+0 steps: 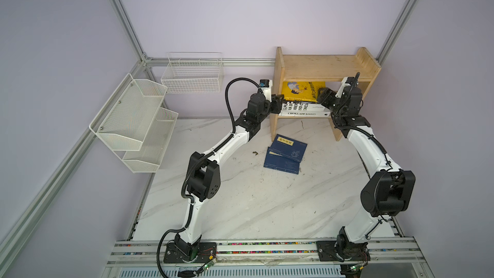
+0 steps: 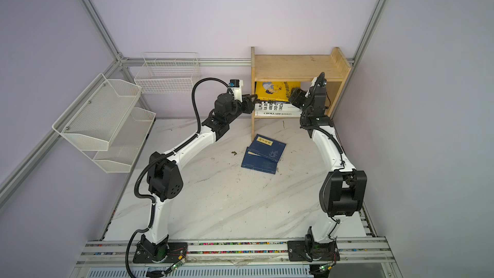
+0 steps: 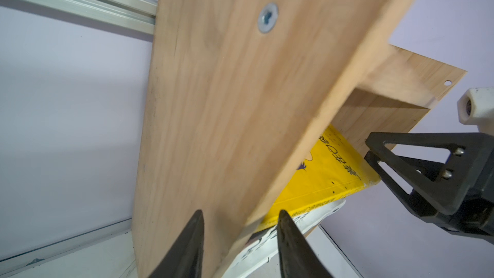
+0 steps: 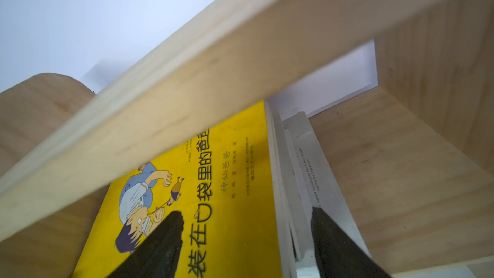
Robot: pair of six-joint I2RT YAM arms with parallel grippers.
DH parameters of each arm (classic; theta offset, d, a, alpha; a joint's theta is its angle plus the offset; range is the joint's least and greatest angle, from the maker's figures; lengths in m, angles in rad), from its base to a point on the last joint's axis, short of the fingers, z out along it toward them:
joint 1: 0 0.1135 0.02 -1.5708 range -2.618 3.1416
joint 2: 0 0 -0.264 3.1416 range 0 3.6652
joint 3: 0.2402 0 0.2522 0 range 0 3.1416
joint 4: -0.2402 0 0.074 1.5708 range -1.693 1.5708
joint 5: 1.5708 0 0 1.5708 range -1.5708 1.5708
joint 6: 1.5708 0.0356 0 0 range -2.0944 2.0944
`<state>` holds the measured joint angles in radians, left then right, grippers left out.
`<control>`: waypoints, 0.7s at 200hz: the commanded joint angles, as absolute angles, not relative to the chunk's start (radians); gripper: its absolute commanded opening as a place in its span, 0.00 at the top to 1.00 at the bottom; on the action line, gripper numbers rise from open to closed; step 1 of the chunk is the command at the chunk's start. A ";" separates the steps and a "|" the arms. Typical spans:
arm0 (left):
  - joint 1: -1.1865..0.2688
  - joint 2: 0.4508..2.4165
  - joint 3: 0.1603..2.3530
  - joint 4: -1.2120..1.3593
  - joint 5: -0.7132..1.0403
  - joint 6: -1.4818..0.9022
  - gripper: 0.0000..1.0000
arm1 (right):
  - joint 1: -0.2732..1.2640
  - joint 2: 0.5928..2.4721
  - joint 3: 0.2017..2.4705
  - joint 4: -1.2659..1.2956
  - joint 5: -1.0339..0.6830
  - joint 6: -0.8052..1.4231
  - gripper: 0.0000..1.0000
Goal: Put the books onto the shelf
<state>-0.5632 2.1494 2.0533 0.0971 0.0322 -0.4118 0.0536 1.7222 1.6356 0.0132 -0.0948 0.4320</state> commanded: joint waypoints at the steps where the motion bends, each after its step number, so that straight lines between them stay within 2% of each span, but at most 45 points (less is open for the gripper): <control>1: -0.563 2.081 2.019 0.148 0.039 -0.426 0.56 | 0.046 1.689 1.632 -0.007 -0.103 0.405 0.25; 48: -0.563 2.079 2.014 0.145 0.044 -0.423 0.56 | 0.044 1.691 1.619 0.018 -0.207 0.406 0.51; 91: -0.562 2.086 2.019 0.137 0.068 -0.429 0.56 | 0.045 1.703 1.599 0.062 -0.213 0.454 0.53; 140: -0.563 2.085 2.011 0.135 0.067 -0.431 0.56 | 0.044 1.741 1.602 0.130 -0.249 0.486 0.60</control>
<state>-0.5632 2.1399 2.0506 0.1066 0.0563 -0.4244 0.0437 1.7229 1.6115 0.0586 -0.2108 0.4606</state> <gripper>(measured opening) 0.438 0.410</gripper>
